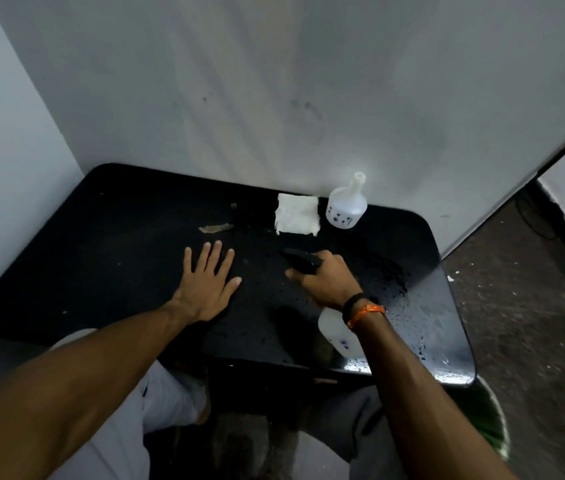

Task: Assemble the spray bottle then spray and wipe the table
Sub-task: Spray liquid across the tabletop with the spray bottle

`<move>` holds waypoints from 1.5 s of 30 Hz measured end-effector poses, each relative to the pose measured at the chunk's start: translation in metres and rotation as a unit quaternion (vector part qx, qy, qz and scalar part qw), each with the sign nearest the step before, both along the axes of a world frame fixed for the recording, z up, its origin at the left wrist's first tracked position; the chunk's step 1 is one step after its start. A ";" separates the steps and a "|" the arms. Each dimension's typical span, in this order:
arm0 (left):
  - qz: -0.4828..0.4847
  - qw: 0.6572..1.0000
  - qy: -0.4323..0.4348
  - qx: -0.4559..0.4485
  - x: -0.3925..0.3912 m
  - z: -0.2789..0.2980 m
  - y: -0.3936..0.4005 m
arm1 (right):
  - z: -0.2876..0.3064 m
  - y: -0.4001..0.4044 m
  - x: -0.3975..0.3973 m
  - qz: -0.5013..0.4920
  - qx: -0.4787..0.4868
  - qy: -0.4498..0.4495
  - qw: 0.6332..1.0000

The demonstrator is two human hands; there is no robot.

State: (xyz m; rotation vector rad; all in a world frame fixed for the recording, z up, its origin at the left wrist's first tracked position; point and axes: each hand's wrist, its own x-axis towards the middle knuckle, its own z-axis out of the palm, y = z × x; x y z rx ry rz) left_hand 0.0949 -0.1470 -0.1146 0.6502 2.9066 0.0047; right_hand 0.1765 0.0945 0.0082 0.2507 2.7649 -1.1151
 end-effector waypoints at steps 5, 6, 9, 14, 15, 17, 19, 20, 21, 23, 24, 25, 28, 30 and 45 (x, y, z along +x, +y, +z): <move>-0.003 0.999 0.042 0.014 -0.003 -0.010 -0.003 | 0.000 0.020 0.011 0.013 0.029 -0.040 0.999; -0.001 0.999 0.047 0.022 -0.003 -0.011 -0.004 | 0.000 0.022 0.013 0.015 0.033 -0.045 0.998; 0.000 0.997 0.060 0.047 -0.004 -0.012 -0.004 | -0.002 0.025 0.018 0.009 0.035 -0.049 0.998; 0.005 0.996 0.062 0.070 -0.004 -0.010 -0.004 | -0.005 0.022 0.026 -0.001 0.045 -0.044 0.998; 0.005 0.995 0.061 0.076 -0.004 -0.010 -0.004 | -0.006 0.022 0.028 -0.001 0.048 -0.045 0.998; 0.006 0.994 0.061 0.087 -0.004 -0.009 -0.004 | -0.007 0.023 0.034 0.000 0.064 -0.047 0.997; 0.006 0.994 0.061 0.089 -0.004 -0.008 -0.004 | -0.008 0.027 0.039 0.001 0.083 -0.054 0.995; 0.005 0.994 0.061 0.089 -0.003 -0.008 -0.004 | -0.008 0.030 0.043 -0.005 0.091 -0.058 0.994; 0.005 0.994 0.061 0.090 -0.003 -0.007 -0.004 | -0.009 0.033 0.046 -0.020 0.096 -0.063 0.993; 0.006 0.994 0.060 0.094 -0.003 -0.006 -0.003 | -0.009 0.043 0.052 -0.060 0.108 -0.065 0.990; 0.008 0.993 0.060 0.097 -0.002 -0.005 -0.004 | -0.008 0.048 0.055 -0.076 0.116 -0.064 0.988; 0.009 0.993 0.060 0.101 -0.002 -0.005 -0.003 | -0.007 0.055 0.058 -0.090 0.121 -0.064 0.987; 0.011 0.993 0.051 0.109 -0.001 -0.003 -0.003 | -0.003 0.070 0.063 -0.127 0.102 -0.052 0.985; 0.017 0.993 0.053 0.108 -0.001 -0.002 -0.003 | -0.004 0.076 0.065 -0.148 0.066 -0.040 0.986; 0.012 0.995 0.056 0.085 -0.004 -0.007 -0.004 | -0.007 0.072 0.043 -0.217 0.006 -0.004 0.976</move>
